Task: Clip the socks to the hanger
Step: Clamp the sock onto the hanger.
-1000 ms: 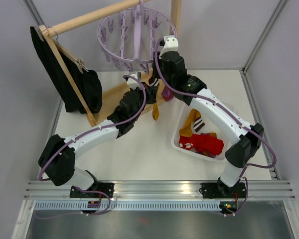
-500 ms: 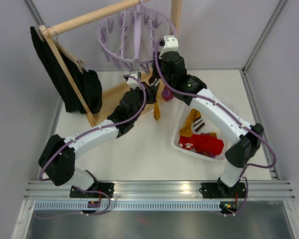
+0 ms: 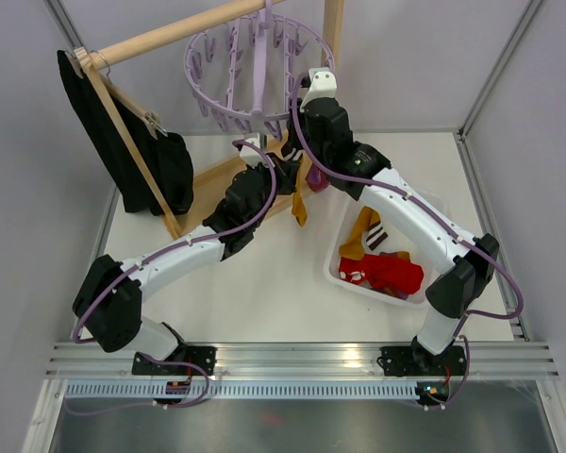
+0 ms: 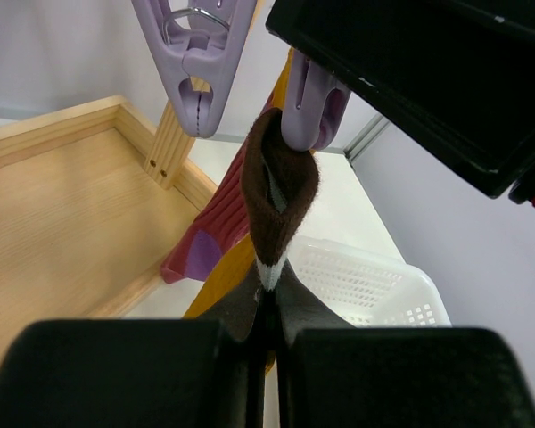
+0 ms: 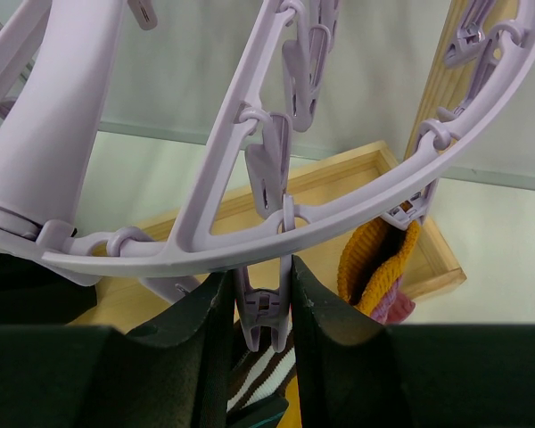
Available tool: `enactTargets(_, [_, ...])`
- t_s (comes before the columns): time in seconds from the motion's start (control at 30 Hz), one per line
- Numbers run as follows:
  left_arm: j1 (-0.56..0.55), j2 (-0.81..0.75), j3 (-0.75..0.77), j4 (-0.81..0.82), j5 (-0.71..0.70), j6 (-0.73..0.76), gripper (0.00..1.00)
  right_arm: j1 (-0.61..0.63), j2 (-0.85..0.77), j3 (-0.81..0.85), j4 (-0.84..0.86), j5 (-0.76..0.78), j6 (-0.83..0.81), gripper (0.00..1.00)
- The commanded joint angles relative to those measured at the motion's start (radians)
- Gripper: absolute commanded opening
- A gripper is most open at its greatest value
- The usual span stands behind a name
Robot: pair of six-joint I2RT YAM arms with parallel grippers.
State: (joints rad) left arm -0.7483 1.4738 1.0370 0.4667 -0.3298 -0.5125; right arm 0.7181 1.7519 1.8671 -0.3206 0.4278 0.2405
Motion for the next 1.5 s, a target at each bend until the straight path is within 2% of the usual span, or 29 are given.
enactTargets(0.0, [-0.003,-0.003,0.044,0.052,0.021,0.008,0.02,0.004,0.008,0.055,0.043,0.025,0.005,0.00])
enactTargets(0.67, [-0.002,0.002,0.052,0.079,0.066,0.040,0.02,0.006,0.011,0.053,0.043,0.026,0.002,0.00])
enactTargets(1.1, [-0.003,0.043,0.100,0.040,0.107,0.065,0.02,0.004,0.001,0.067,0.035,0.031,-0.007,0.00])
enactTargets(1.47, [-0.003,0.039,0.098,0.059,0.094,0.077,0.02,0.007,0.000,0.063,0.026,0.025,-0.009,0.00])
